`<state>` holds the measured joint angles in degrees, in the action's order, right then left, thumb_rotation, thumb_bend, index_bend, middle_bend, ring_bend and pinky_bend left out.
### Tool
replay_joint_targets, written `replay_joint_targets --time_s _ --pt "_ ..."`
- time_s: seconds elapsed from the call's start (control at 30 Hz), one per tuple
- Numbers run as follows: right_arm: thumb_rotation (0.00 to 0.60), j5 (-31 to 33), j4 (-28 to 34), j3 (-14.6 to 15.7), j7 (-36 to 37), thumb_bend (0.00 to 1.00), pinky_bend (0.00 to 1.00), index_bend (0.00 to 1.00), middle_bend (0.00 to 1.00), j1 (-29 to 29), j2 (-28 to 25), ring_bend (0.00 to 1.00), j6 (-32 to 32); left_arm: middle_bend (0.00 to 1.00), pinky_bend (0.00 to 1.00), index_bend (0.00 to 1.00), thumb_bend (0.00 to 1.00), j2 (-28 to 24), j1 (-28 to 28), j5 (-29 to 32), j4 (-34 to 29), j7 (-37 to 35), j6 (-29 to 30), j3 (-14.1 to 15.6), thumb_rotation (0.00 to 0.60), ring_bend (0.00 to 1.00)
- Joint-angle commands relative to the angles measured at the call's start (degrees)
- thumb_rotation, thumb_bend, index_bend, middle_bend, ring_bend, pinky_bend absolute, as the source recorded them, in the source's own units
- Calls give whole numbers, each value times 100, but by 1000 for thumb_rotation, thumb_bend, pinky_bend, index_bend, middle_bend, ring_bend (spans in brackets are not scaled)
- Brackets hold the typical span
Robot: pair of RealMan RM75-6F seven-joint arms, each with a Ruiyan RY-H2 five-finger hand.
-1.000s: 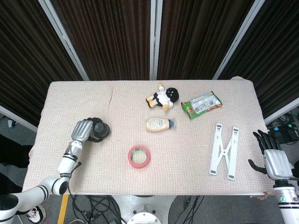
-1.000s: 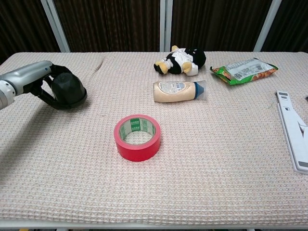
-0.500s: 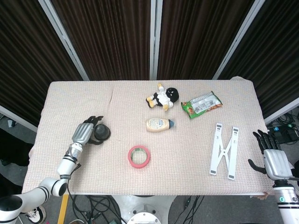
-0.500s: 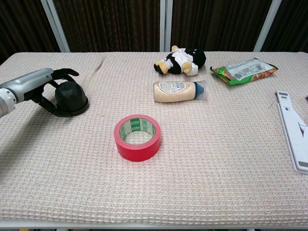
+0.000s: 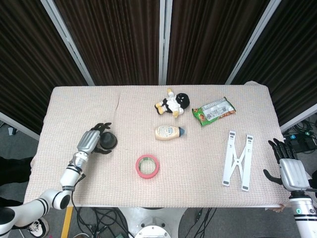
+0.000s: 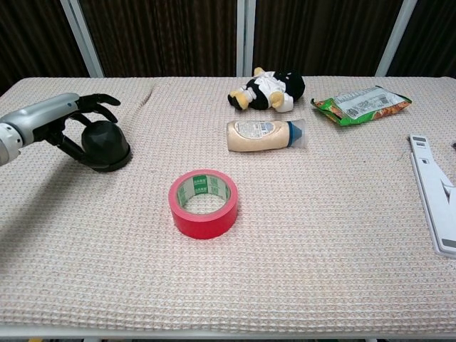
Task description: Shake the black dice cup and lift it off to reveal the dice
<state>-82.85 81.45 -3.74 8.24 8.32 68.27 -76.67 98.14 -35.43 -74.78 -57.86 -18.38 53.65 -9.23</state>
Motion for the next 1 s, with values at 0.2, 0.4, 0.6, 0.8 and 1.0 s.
replay_joint_targets --time_s 0.2,0.4,0.6,0.8,1.0 --pt "600 38 -10 -15 -19 155 0 0 0 -1 5 0 3 315 255 167 74 45 -21 180 8 91 -79 -117 600 164" --pt "600 89 -15 -30 -36 156 0 0 0 9 4 0 42 379 297 205 125 66 -41 199 16 132 -20 -189 600 211" --pt "600 113 -34 -30 -51 156 0 0 0 17 20 0 72 401 322 223 153 -31 -75 219 -179 206 62 -298 600 234" --pt "600 100 -16 -41 -40 156 0 0 0 12 -2 0 39 409 332 223 159 -314 -46 270 -520 343 133 -373 600 244" --pt "600 94 8 -33 -58 157 0 0 0 12 -7 0 41 419 344 223 183 -414 -68 436 -405 728 293 -531 600 256"
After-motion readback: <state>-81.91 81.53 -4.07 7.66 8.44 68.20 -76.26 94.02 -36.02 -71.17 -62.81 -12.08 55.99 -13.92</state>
